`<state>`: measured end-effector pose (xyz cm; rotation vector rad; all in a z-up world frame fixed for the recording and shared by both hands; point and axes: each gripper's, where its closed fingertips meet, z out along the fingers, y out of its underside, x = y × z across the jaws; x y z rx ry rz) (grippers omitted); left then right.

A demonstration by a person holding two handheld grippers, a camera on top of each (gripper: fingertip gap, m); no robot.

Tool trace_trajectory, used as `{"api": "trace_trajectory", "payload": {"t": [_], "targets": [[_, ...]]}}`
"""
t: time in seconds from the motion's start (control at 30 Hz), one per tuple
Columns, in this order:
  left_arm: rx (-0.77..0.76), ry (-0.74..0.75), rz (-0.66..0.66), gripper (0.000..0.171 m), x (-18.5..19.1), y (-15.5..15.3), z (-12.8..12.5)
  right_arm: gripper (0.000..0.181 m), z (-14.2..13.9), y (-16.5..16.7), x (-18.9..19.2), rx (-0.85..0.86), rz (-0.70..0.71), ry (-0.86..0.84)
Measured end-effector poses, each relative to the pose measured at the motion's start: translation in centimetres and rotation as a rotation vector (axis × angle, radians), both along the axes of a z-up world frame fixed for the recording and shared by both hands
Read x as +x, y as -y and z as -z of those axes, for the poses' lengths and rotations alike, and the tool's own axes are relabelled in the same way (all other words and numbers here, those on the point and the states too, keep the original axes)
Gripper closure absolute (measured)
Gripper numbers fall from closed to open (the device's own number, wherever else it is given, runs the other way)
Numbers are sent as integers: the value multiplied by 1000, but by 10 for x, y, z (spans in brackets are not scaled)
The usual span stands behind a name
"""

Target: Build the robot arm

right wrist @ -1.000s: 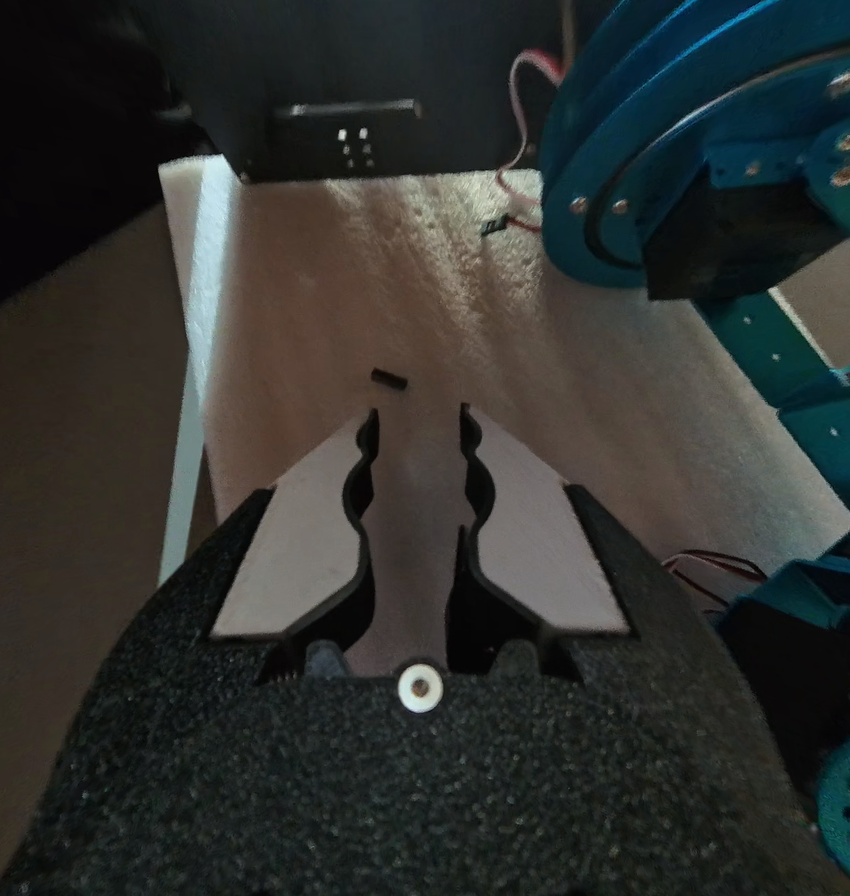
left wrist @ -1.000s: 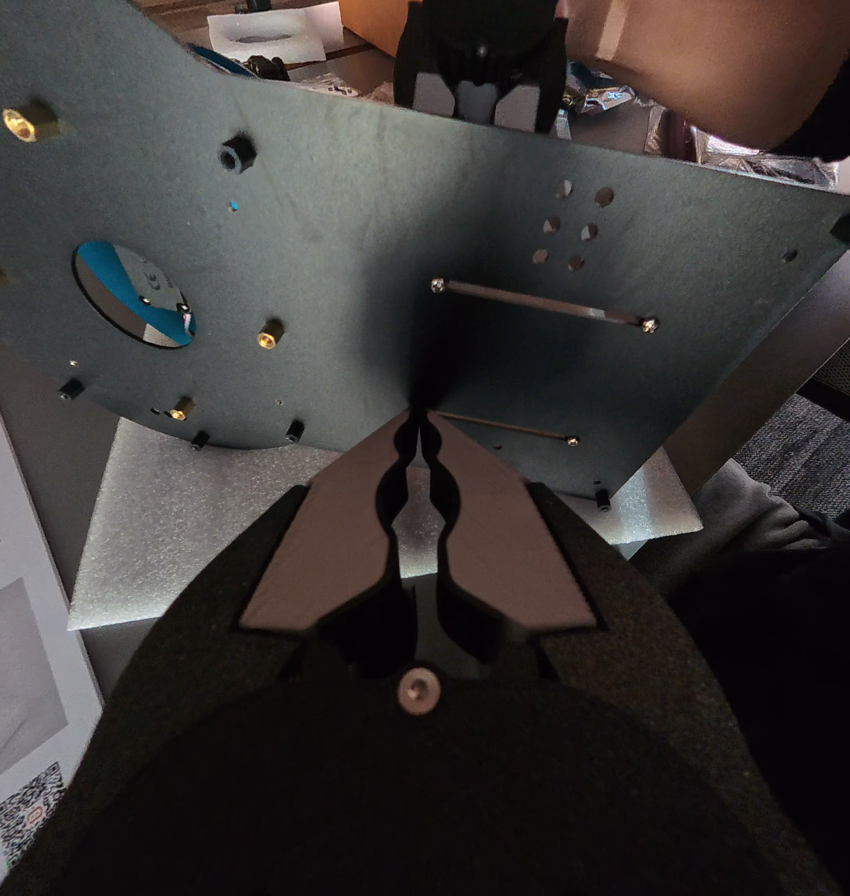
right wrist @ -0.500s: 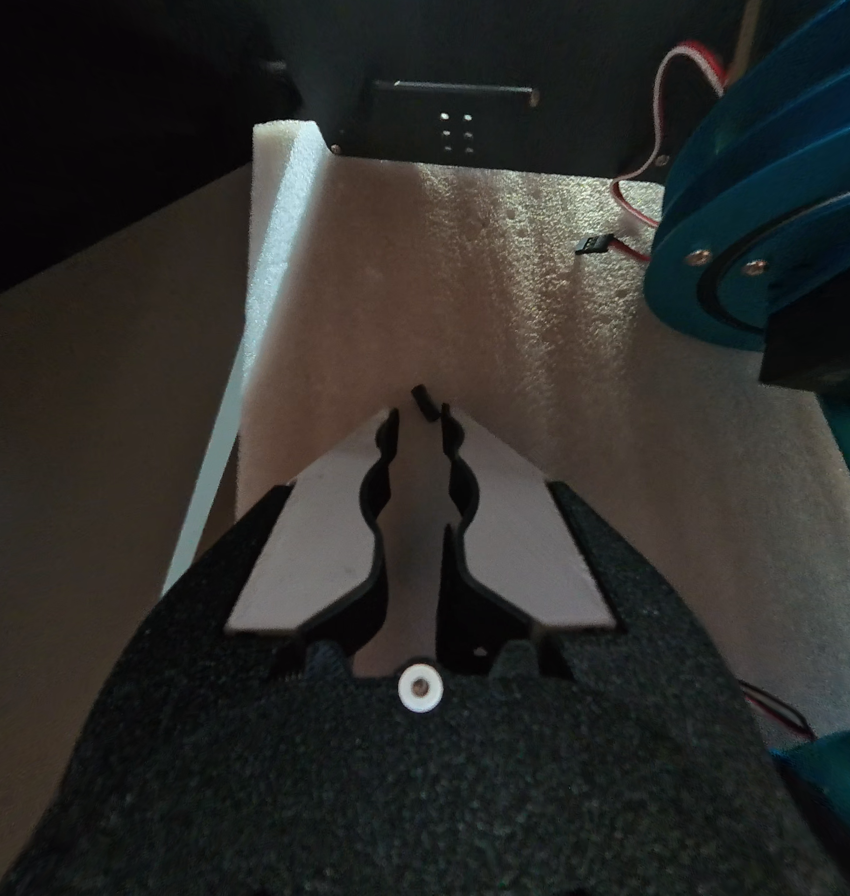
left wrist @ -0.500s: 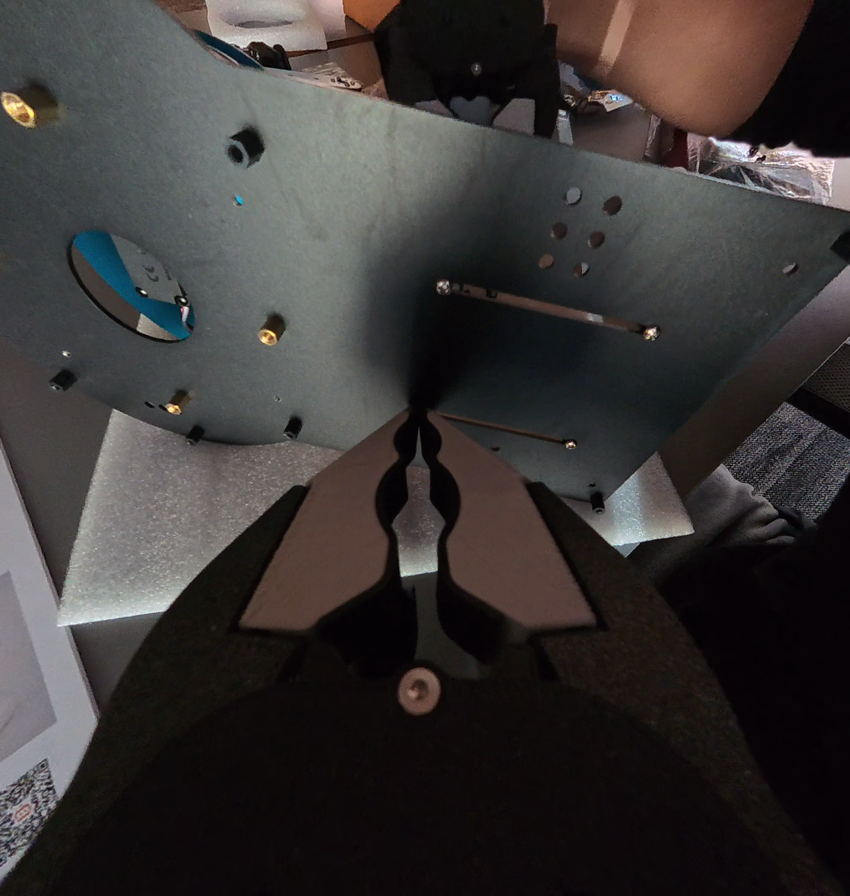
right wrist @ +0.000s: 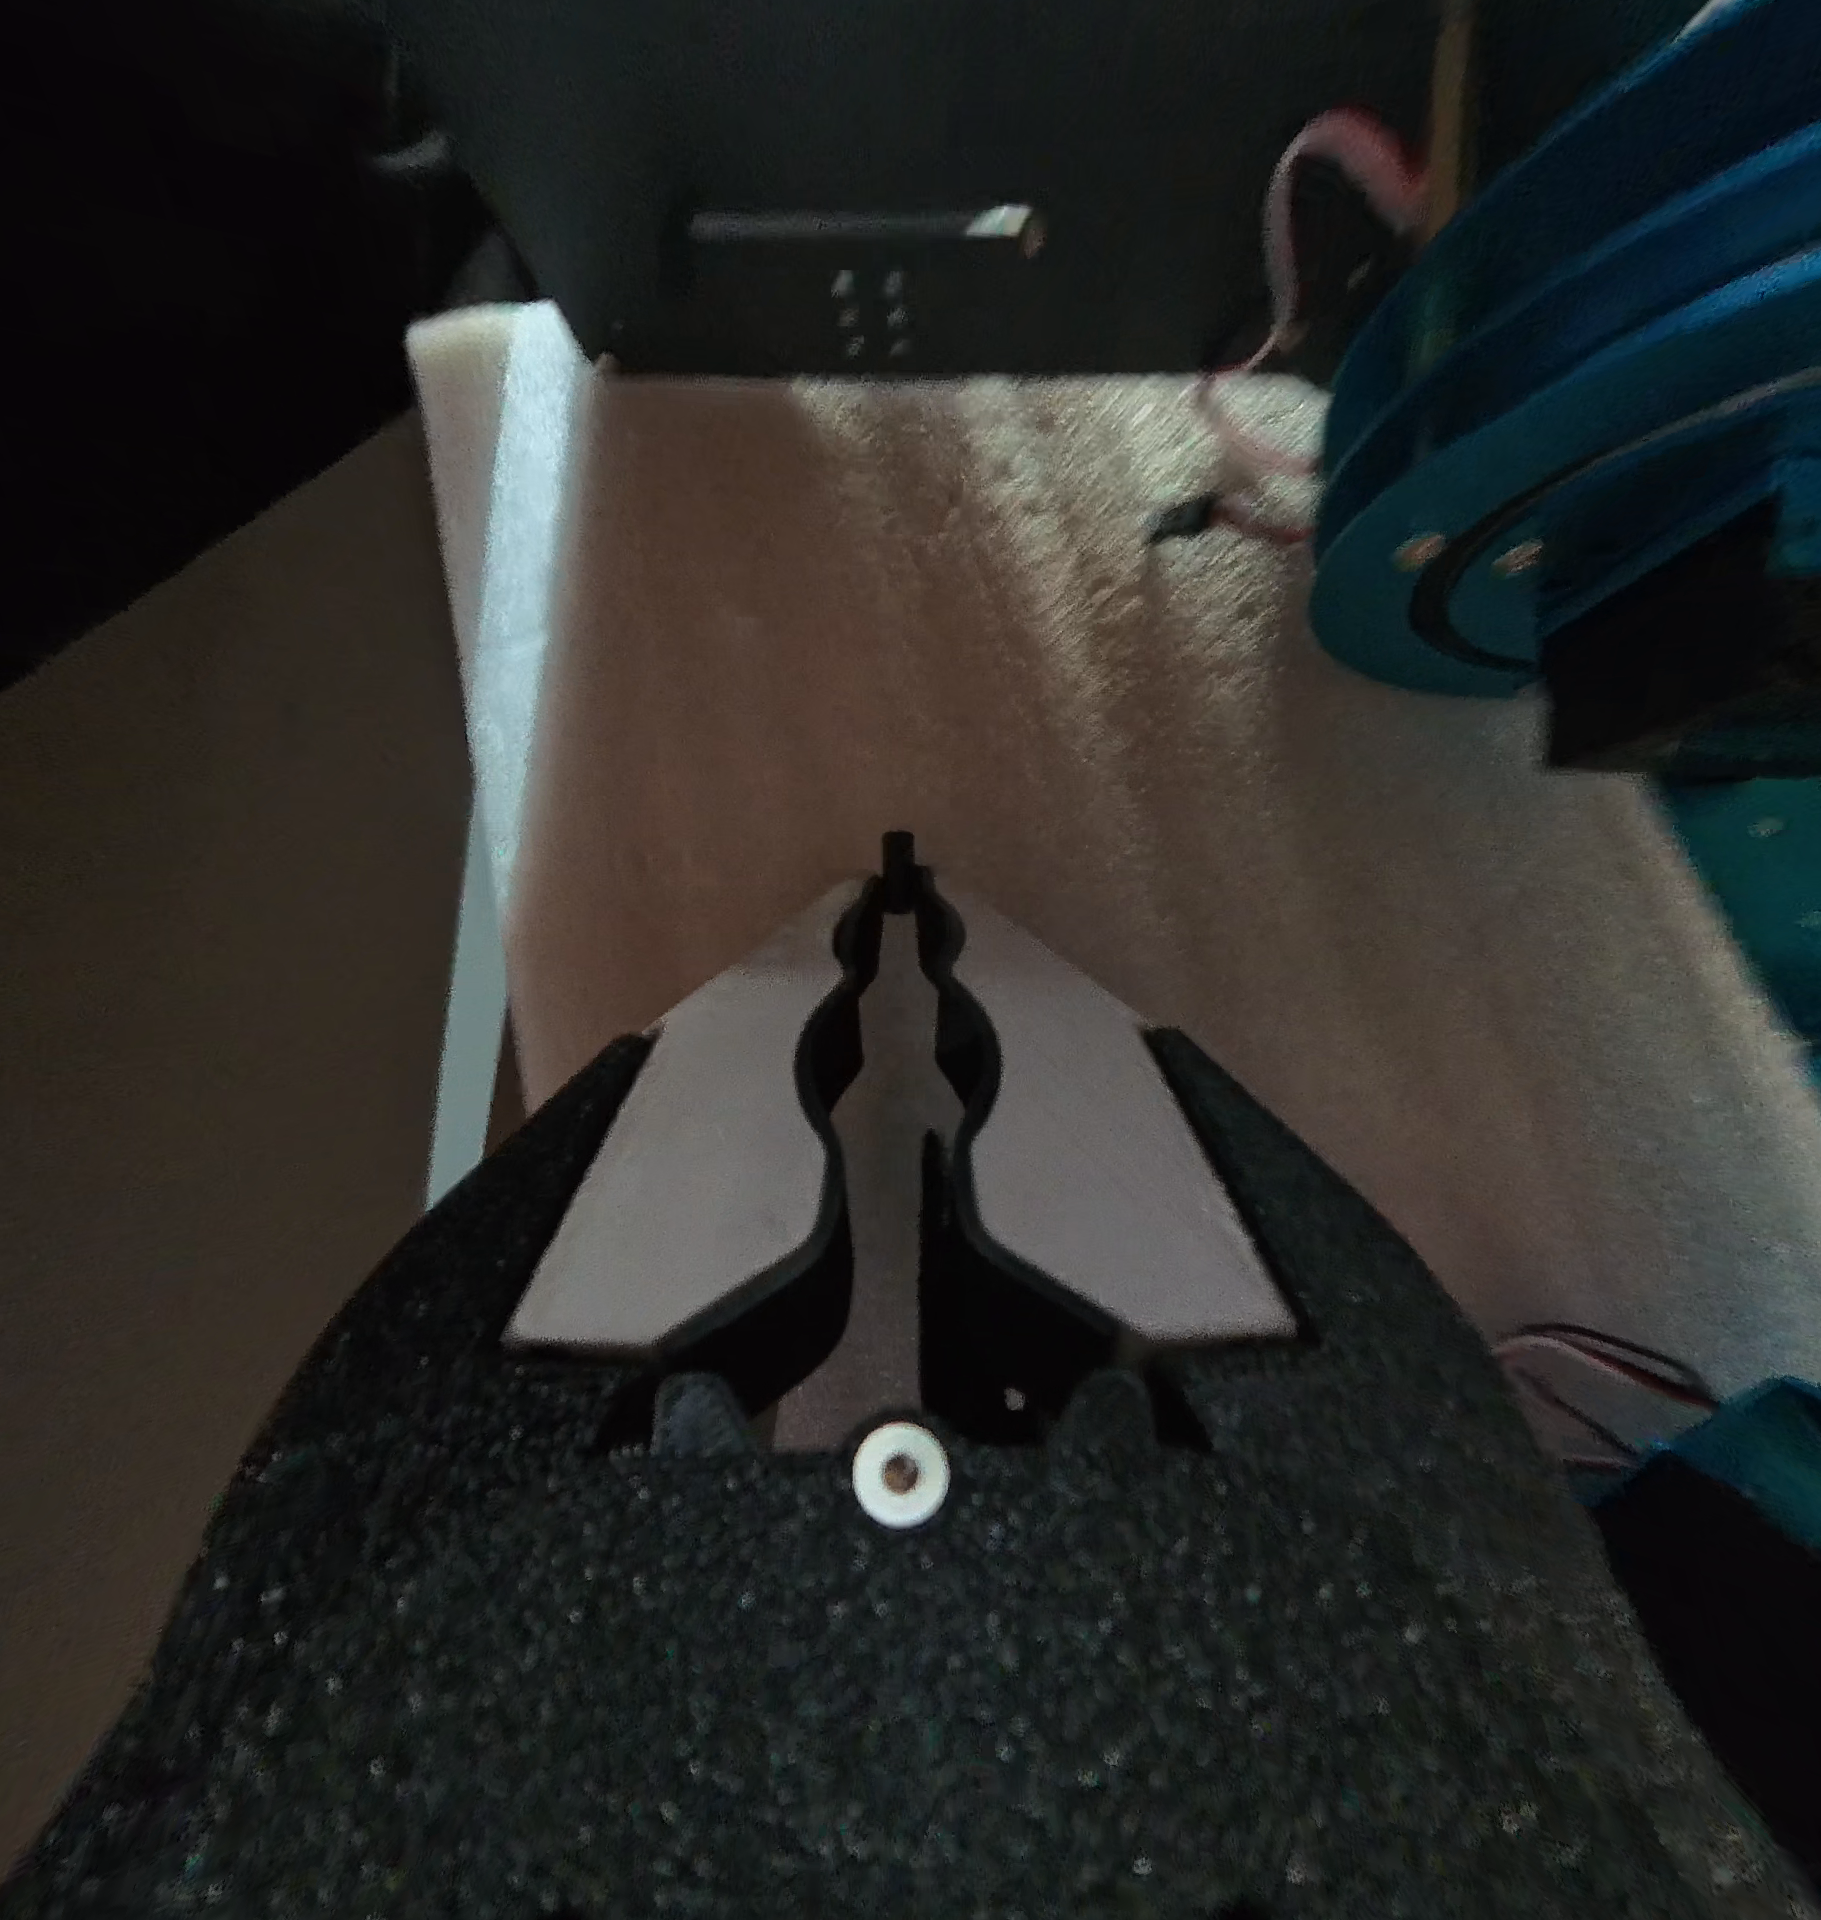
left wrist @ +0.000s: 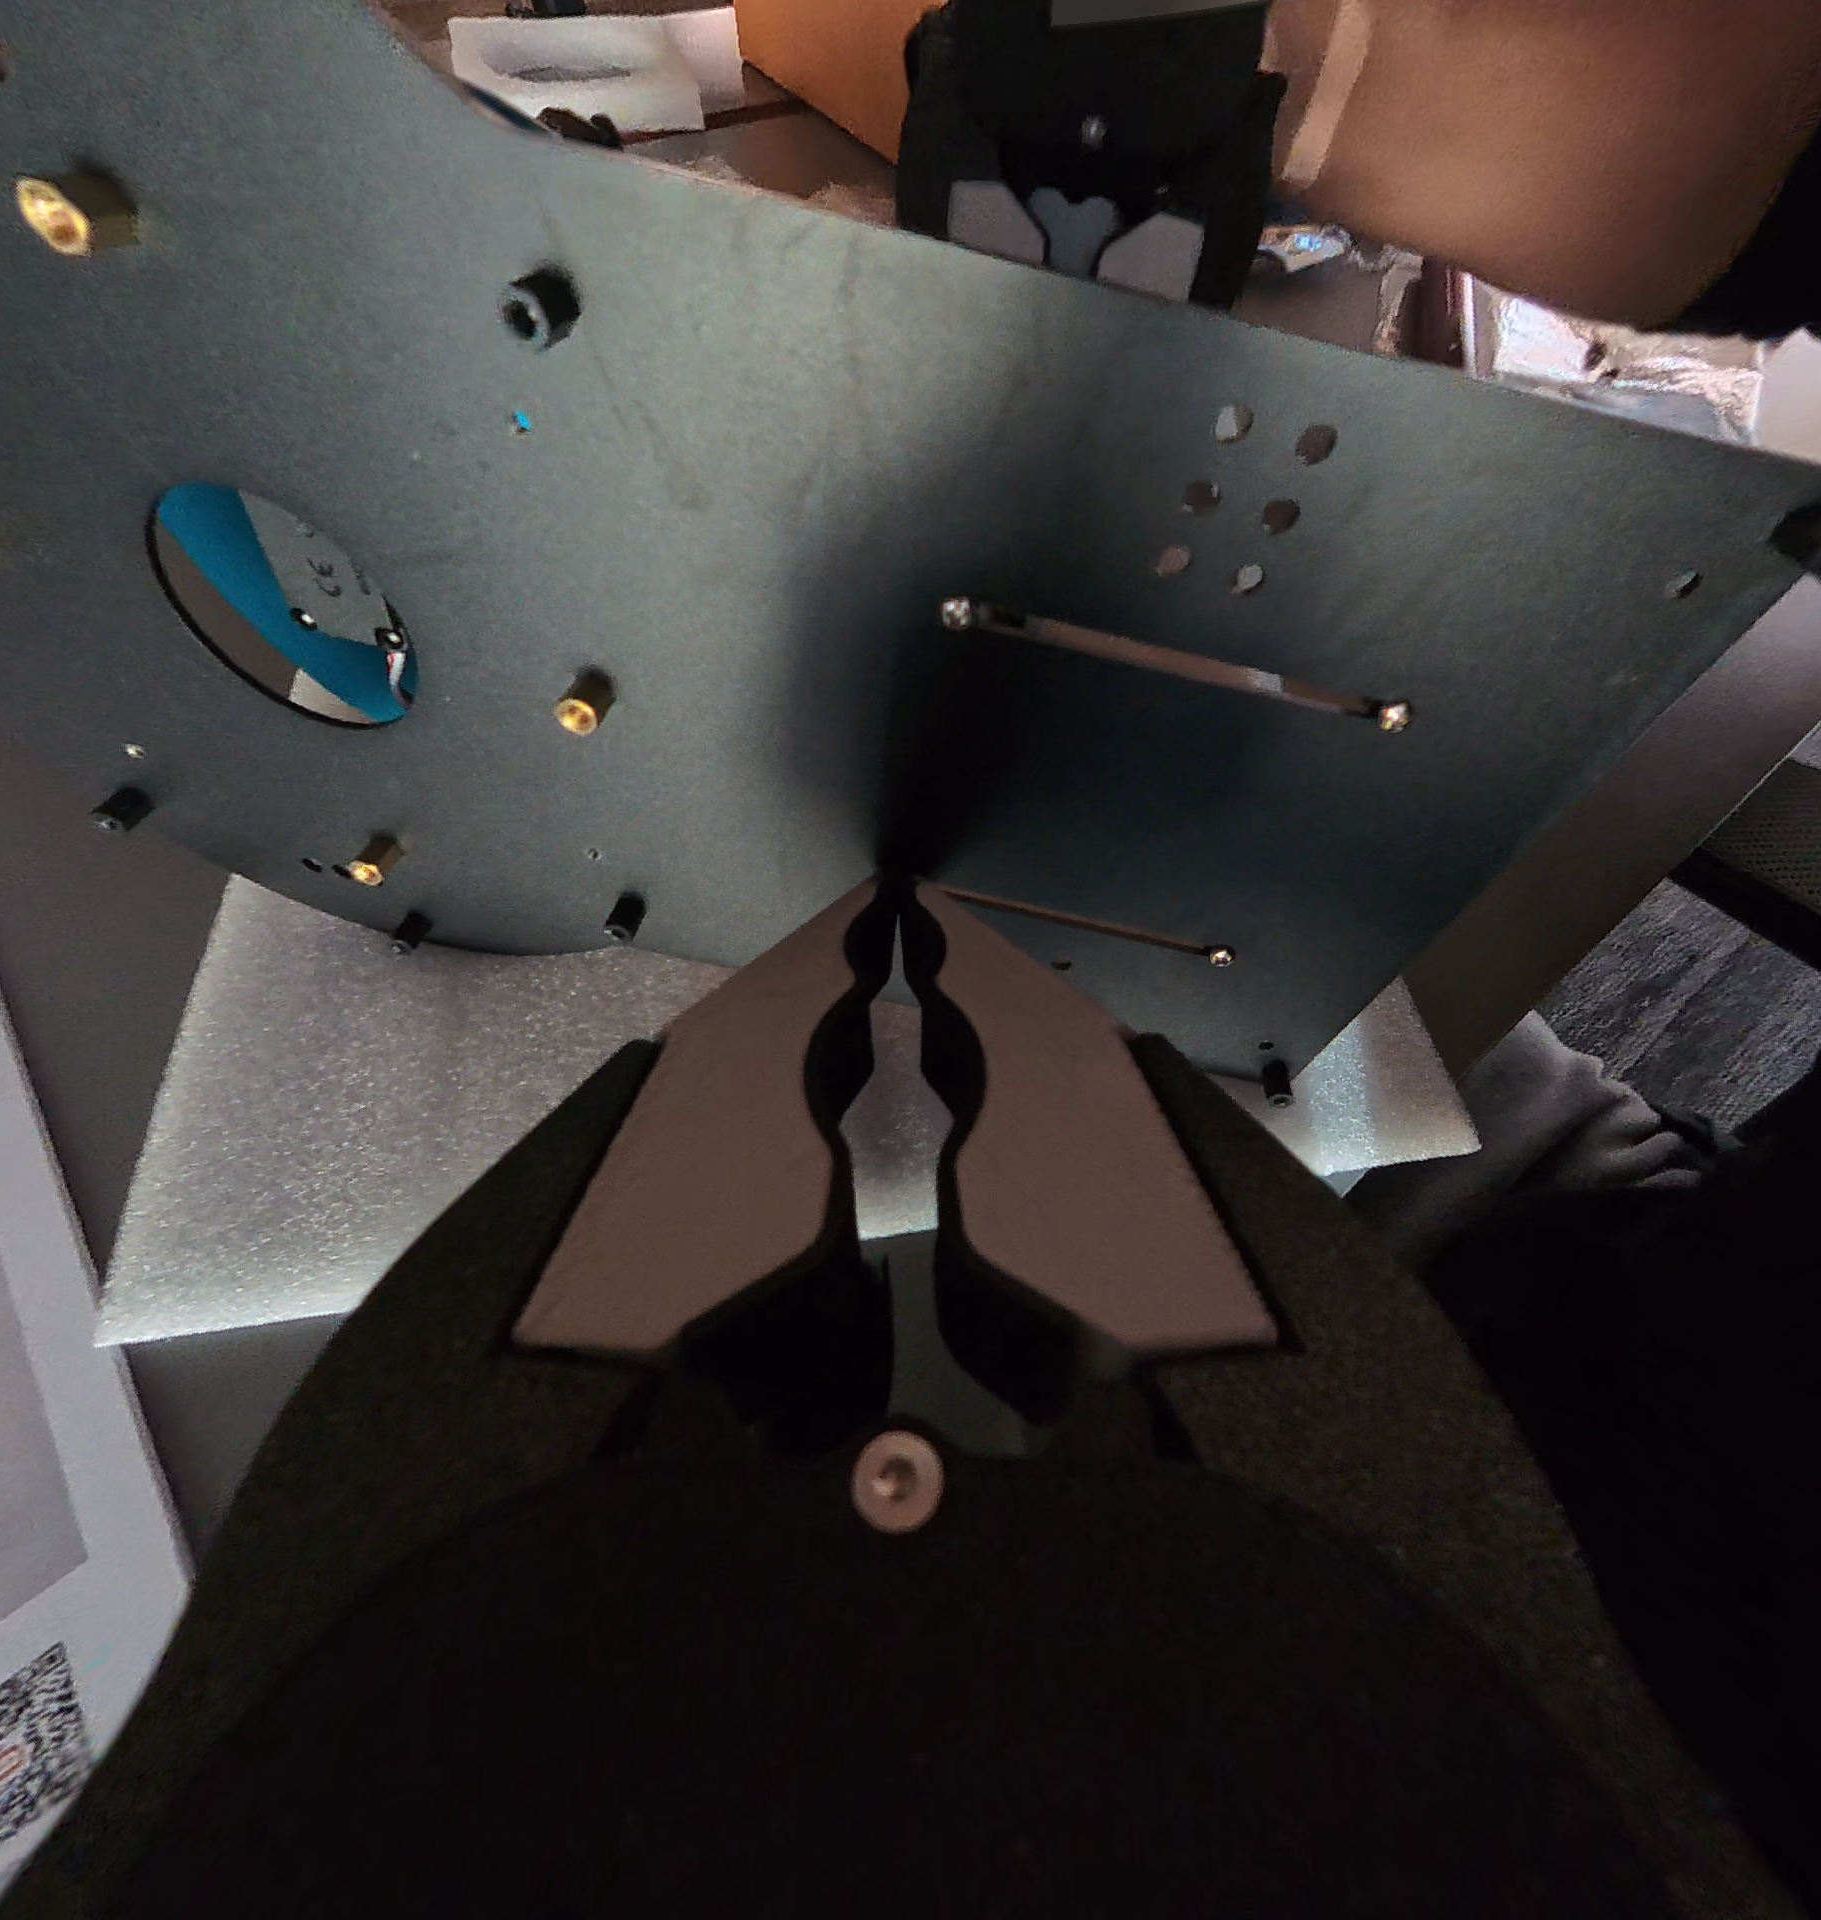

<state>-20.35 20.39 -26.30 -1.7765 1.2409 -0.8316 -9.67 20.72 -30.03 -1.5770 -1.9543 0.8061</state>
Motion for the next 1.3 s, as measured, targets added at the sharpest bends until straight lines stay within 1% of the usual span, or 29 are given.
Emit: {"api": "trace_trajectory", "payload": {"t": [0.1,0.13,0.2,0.3,0.37,0.43,0.57,0.73,0.9,1.07,1.3], "targets": [[-37,28,-5,171,0,0,0,177,-34,-12,-30,159,70,-182],[-47,35,-7,171,0,0,0,177,-38,-12,-42,230,82,-215],[-55,43,-6,171,0,0,0,176,-36,-11,-62,378,93,-237],[-68,48,0,171,1,0,0,177,-39,-7,-80,486,100,-302],[-77,52,-2,171,1,0,-1,176,-38,-9,-84,618,97,-271],[-86,62,-2,171,1,0,-1,176,-40,-6,-90,730,74,-276],[-120,89,0,171,1,0,-1,176,-34,-13,-94,850,86,-250],[-117,88,-1,171,2,0,-1,176,-28,-13,-97,845,58,-226],[-106,77,1,171,1,0,-1,177,-31,-11,-98,849,35,-242],[-111,81,-3,171,1,0,-1,177,-28,-12,-99,873,34,-226],[-107,73,-5,171,2,0,-1,177,-29,-11,-99,856,49,-228]]}}
